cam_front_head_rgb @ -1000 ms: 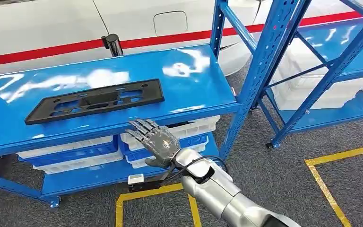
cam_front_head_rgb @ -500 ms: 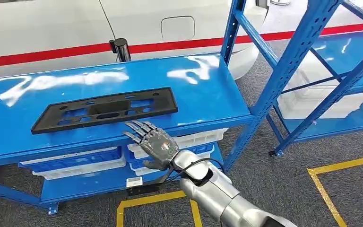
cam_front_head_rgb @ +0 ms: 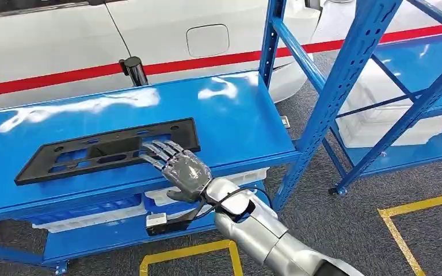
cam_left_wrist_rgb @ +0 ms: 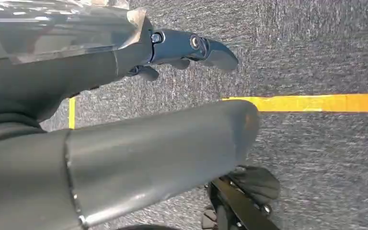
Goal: Take the parts from the cabinet and place them on the table.
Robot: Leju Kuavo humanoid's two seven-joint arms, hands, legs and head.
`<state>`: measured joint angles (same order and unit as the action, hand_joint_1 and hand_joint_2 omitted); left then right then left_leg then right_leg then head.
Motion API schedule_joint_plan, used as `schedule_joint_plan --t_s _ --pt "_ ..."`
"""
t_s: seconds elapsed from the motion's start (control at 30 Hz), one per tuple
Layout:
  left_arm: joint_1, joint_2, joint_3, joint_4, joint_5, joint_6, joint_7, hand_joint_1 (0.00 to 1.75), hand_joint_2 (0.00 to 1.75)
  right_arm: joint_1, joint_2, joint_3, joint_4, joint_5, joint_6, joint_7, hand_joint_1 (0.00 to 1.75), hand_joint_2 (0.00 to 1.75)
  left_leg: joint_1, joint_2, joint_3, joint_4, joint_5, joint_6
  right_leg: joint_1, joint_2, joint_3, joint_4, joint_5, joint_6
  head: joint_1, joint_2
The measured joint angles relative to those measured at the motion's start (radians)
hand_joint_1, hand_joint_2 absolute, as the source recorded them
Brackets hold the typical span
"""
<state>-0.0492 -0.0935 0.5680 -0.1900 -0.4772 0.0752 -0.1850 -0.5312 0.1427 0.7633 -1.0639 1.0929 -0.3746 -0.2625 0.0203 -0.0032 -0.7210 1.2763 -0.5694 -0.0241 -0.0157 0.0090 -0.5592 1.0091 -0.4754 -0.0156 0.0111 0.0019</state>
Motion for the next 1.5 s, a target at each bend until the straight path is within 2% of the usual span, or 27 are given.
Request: schedule_joint_plan --t_s 0.07,0.1,0.13,0.23,0.27,0.3,0.33,0.4,0.43,0.47,0.5,0.57,0.6,0.63,0.73,0.8,0.87,0.93,0.97,1.0,1.03,1.1,1.13,1.17,1.23,1.3,1.5 --pt "-0.001 0.001 0.000 0.000 0.000 0.000 0.000 0.00 0.00 -0.004 0.005 0.002 -0.003 0.000 0.000 0.000 0.00 1.75 -0.001 0.000 0.064 -0.172 0.118 0.011 0.000 0.002 0.023 0.000 -0.015 0.005 0.000 0.000" --pt "-0.001 0.002 0.000 0.000 0.000 0.000 0.000 0.00 0.00 -0.008 0.008 0.002 -0.005 0.000 0.000 0.000 0.00 1.75 -0.002 0.000 0.094 -0.248 0.155 0.019 0.001 0.003 0.030 -0.001 -0.021 0.009 0.001 0.000" --pt "-0.003 0.002 0.000 0.000 -0.002 0.000 0.000 0.00 0.00 -0.012 0.010 0.003 -0.006 0.000 0.000 0.000 0.00 1.75 -0.009 0.001 0.103 -0.259 0.135 0.021 0.011 0.003 0.027 -0.001 -0.028 0.016 0.001 0.000" --pt "-0.002 0.002 0.000 0.000 -0.003 0.000 0.000 0.00 0.00 -0.020 0.012 0.005 -0.009 -0.001 0.000 -0.002 0.00 1.75 -0.018 -0.002 0.111 -0.261 0.131 0.035 0.004 0.004 0.037 -0.009 -0.034 0.032 0.001 0.000" --pt "-0.003 0.001 0.000 0.000 -0.003 0.000 0.000 0.00 0.00 -0.027 0.015 0.007 -0.011 -0.002 0.000 -0.003 0.00 1.75 -0.016 -0.002 0.121 -0.273 0.134 0.041 0.012 0.004 0.040 -0.012 -0.038 0.039 0.002 0.000" --pt "-0.001 0.000 0.000 0.000 -0.003 0.000 -0.001 0.00 0.00 -0.028 0.017 0.009 -0.016 -0.003 0.000 -0.003 0.00 1.75 -0.009 0.000 0.131 -0.282 0.138 0.046 0.008 0.001 0.031 0.007 -0.044 0.042 0.002 0.000" --pt "-0.001 0.000 0.000 0.000 -0.003 0.000 -0.002 0.00 0.00 -0.039 0.022 0.014 -0.021 -0.003 0.001 -0.003 0.00 1.75 -0.009 0.000 0.137 -0.286 0.134 0.053 0.009 0.000 0.007 0.052 -0.062 0.039 0.003 0.000" --pt "-0.005 0.000 0.001 0.000 -0.003 0.000 -0.002 0.00 0.00 -0.051 0.023 0.022 -0.022 -0.006 0.009 -0.004 0.00 1.75 -0.010 0.001 0.143 -0.286 0.128 0.063 0.006 0.000 -0.093 0.221 -0.114 0.031 0.003 0.000" --pt "-0.005 0.000 0.001 0.000 -0.003 0.000 -0.002 0.00 0.00 -0.050 0.022 0.023 -0.022 -0.007 0.010 -0.004 0.00 1.75 -0.010 -0.001 0.146 -0.285 0.123 0.063 0.006 0.000 -0.143 0.295 -0.127 0.034 0.003 0.000" --pt "-0.003 -0.001 0.001 0.000 -0.003 0.000 -0.002 0.00 0.00 -0.050 0.021 0.026 -0.022 -0.008 0.011 -0.004 0.00 1.75 -0.010 -0.003 0.151 -0.285 0.119 0.062 0.006 0.000 -0.172 0.324 -0.121 0.039 0.003 0.000" --pt "-0.002 -0.001 0.001 0.000 -0.003 0.000 -0.001 0.00 0.00 -0.050 0.021 0.029 -0.022 -0.009 0.011 -0.004 0.00 1.75 -0.010 -0.005 0.157 -0.285 0.114 0.061 0.006 0.000 -0.174 0.302 -0.097 0.047 0.003 0.000" --pt "-0.001 -0.004 0.001 0.000 -0.004 0.000 0.000 0.00 0.00 -0.053 0.025 0.037 -0.022 -0.019 0.015 -0.006 0.00 1.75 -0.010 -0.008 0.177 -0.285 0.100 0.056 0.003 -0.002 -0.116 0.144 -0.010 0.066 0.003 0.000" --pt "-0.001 -0.005 0.002 0.000 -0.005 0.000 0.000 0.00 0.00 -0.057 0.028 0.042 -0.022 -0.023 0.018 -0.008 0.00 1.75 -0.010 -0.009 0.185 -0.285 0.093 0.051 0.003 -0.005 -0.076 0.046 0.032 0.068 0.004 0.000" --pt "-0.002 -0.005 0.002 0.000 -0.005 0.000 0.000 0.00 0.00 -0.061 0.031 0.047 -0.021 -0.024 0.019 -0.008 0.00 1.75 -0.017 -0.009 0.187 -0.281 0.083 0.043 0.004 -0.008 -0.058 0.002 0.046 0.058 0.004 0.000" --pt "-0.004 -0.006 0.002 0.000 -0.010 0.000 0.000 0.00 0.00 -0.063 0.049 0.066 -0.016 -0.025 0.019 -0.010 0.00 1.75 -0.011 -0.009 0.196 -0.285 0.066 0.025 0.009 -0.006 -0.050 0.003 0.039 0.028 0.002 0.000" --pt "-0.005 -0.005 0.002 -0.001 -0.016 0.000 0.000 0.00 0.00 -0.063 0.065 0.077 -0.013 -0.024 0.021 -0.010 0.00 1.75 -0.003 -0.005 0.197 -0.273 0.056 0.013 -0.003 -0.001 -0.037 -0.007 0.042 0.014 0.002 0.000" --pt "-0.005 -0.007 0.002 -0.001 -0.023 -0.001 0.000 0.00 0.00 -0.068 0.077 0.090 -0.006 -0.025 0.024 -0.008 0.00 1.75 -0.001 -0.001 0.142 -0.163 0.003 0.002 -0.003 -0.002 -0.026 -0.009 0.033 -0.001 -0.002 0.000" --pt "-0.004 -0.006 0.002 -0.001 -0.027 -0.001 0.006 0.00 0.00 -0.066 0.087 0.103 0.004 -0.026 0.033 -0.007 0.00 1.75 0.002 -0.001 0.044 -0.005 -0.052 -0.008 0.000 -0.002 -0.018 -0.008 0.023 -0.008 -0.002 0.000" --pt "-0.003 -0.006 0.002 -0.001 -0.029 -0.001 0.006 0.00 0.00 -0.065 0.089 0.110 0.010 -0.026 0.035 -0.007 0.00 1.75 0.003 -0.001 0.009 0.034 -0.051 -0.010 0.000 -0.002 -0.013 -0.008 0.018 -0.007 -0.002 0.000" --pt "-0.003 -0.006 0.002 -0.001 -0.031 -0.001 0.006 0.00 0.00 -0.065 0.090 0.115 0.015 -0.026 0.038 -0.007 0.00 1.75 0.003 0.000 -0.002 0.022 -0.020 -0.011 0.000 -0.001 -0.006 -0.008 0.011 -0.005 -0.002 0.000" --pt "-0.003 -0.005 0.002 -0.001 -0.034 -0.001 0.007 0.00 0.00 -0.065 0.094 0.118 0.019 -0.028 0.040 -0.007 0.00 1.75 0.004 0.001 0.012 -0.034 0.029 -0.009 0.000 0.000 0.004 -0.008 0.004 -0.002 -0.002 0.000" --pt "-0.004 -0.003 0.002 -0.001 -0.036 -0.001 0.007 0.00 0.00 -0.066 0.107 0.123 0.028 -0.034 0.045 -0.007 0.00 1.75 0.005 0.002 0.082 -0.209 0.141 -0.003 0.000 0.000 0.026 -0.008 -0.010 0.003 -0.002 0.000" --pt "-0.004 -0.003 0.002 -0.001 -0.037 -0.001 0.007 0.00 0.00 -0.067 0.113 0.127 0.032 -0.035 0.048 -0.007 0.00 1.75 0.003 0.004 0.104 -0.257 0.150 0.002 0.003 0.000 0.024 -0.009 -0.017 0.009 -0.001 0.000" --pt "-0.006 -0.003 0.002 -0.001 -0.039 -0.001 0.008 0.00 0.00 -0.068 0.120 0.134 0.035 -0.037 0.050 -0.008 0.00 1.75 -0.002 0.001 0.119 -0.268 0.138 0.007 0.013 0.003 0.031 -0.006 -0.022 0.017 -0.001 0.000" --pt "-0.008 -0.003 0.002 -0.001 -0.042 0.002 0.008 0.00 0.00 -0.066 0.127 0.147 0.042 -0.040 0.052 -0.010 0.00 1.75 -0.008 0.000 0.114 -0.266 0.137 0.018 0.009 0.002 0.031 -0.012 -0.024 0.025 -0.002 0.000" --pt "-0.006 -0.006 0.002 -0.001 -0.045 0.004 0.009 0.00 0.00 -0.065 0.134 0.155 0.046 -0.041 0.052 -0.011 0.00 1.75 -0.009 -0.001 0.117 -0.275 0.143 0.016 0.016 0.001 0.036 -0.013 -0.025 0.019 0.000 0.000" --pt "-0.007 -0.007 0.002 -0.001 -0.053 0.031 0.008 0.00 0.00 -0.059 0.138 0.181 0.056 -0.041 0.062 -0.016 0.00 1.75 -0.019 -0.004 0.118 -0.275 0.136 0.027 0.015 -0.002 0.042 -0.027 -0.027 0.022 0.000 0.000"
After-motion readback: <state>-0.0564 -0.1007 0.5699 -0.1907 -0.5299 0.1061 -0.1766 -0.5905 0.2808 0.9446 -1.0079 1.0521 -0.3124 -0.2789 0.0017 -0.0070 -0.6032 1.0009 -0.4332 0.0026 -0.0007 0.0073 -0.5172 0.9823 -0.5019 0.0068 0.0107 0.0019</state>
